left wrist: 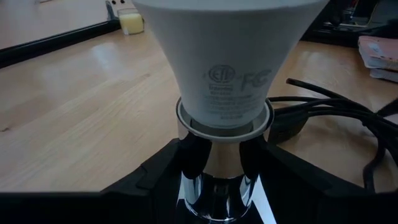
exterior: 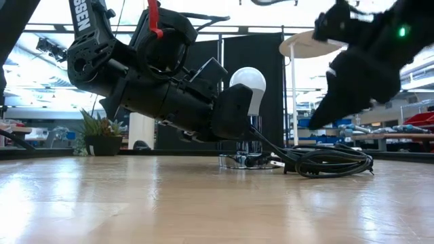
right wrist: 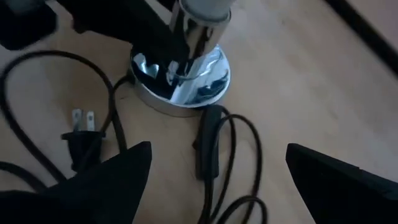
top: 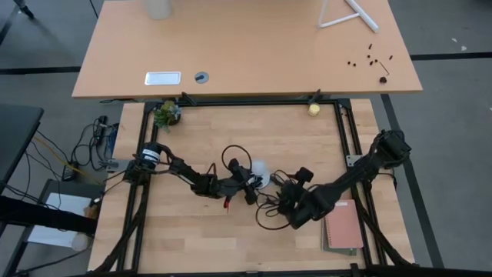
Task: Screw lightbulb
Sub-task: Insert the lightbulb into the lamp
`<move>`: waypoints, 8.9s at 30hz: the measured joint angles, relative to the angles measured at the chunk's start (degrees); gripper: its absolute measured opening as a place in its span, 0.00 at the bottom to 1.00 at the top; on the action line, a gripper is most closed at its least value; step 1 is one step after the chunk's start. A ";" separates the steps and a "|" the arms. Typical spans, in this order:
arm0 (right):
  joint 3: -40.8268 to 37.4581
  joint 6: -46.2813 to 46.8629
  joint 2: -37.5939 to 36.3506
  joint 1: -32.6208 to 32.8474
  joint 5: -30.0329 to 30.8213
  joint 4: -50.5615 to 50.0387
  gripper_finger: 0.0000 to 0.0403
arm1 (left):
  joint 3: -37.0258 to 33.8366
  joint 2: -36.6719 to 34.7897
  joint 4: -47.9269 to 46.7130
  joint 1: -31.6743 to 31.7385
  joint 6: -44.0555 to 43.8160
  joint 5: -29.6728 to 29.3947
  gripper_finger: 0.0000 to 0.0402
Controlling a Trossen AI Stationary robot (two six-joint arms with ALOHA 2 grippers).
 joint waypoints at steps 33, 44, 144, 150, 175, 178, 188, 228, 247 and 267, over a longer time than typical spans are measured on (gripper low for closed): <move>-32.61 -39.80 -6.10 -13.32 -21.65 87.21 0.94 | -0.02 0.07 -0.28 -1.18 2.80 11.34 0.50; -30.72 -44.81 -7.89 -14.91 -28.34 79.65 0.93 | -0.02 0.07 -0.30 -1.25 2.87 12.14 0.50; 47.85 -25.17 20.59 -25.69 -48.46 -31.13 0.65 | 0.00 0.09 -0.45 -1.51 1.70 14.14 0.50; 47.72 -13.28 20.59 -25.76 -47.96 -30.37 0.65 | -0.03 0.09 -0.31 -1.51 1.43 13.80 0.50; 47.64 -1.95 20.67 -26.50 -47.99 -30.47 0.68 | -0.02 0.11 -0.34 -1.57 3.79 10.31 0.50; 47.64 -6.42 20.67 -26.50 -47.99 -30.48 0.72 | -0.02 0.11 -0.34 -1.57 4.43 10.29 0.50; 50.16 -9.81 20.56 -26.82 -49.34 -33.88 0.98 | -0.04 0.11 -0.41 -1.55 4.70 10.42 0.50; 58.55 -82.37 20.51 -23.37 -40.74 -52.47 0.93 | 0.00 0.04 -0.93 -1.51 5.80 10.71 0.50; 56.34 -99.62 20.78 -23.76 -43.90 -39.60 0.93 | 0.00 0.07 -0.85 -1.51 6.07 10.71 0.50; 49.85 -106.26 20.91 -24.90 -47.60 -34.27 0.82 | 0.00 0.07 -0.93 -1.51 7.37 10.71 0.50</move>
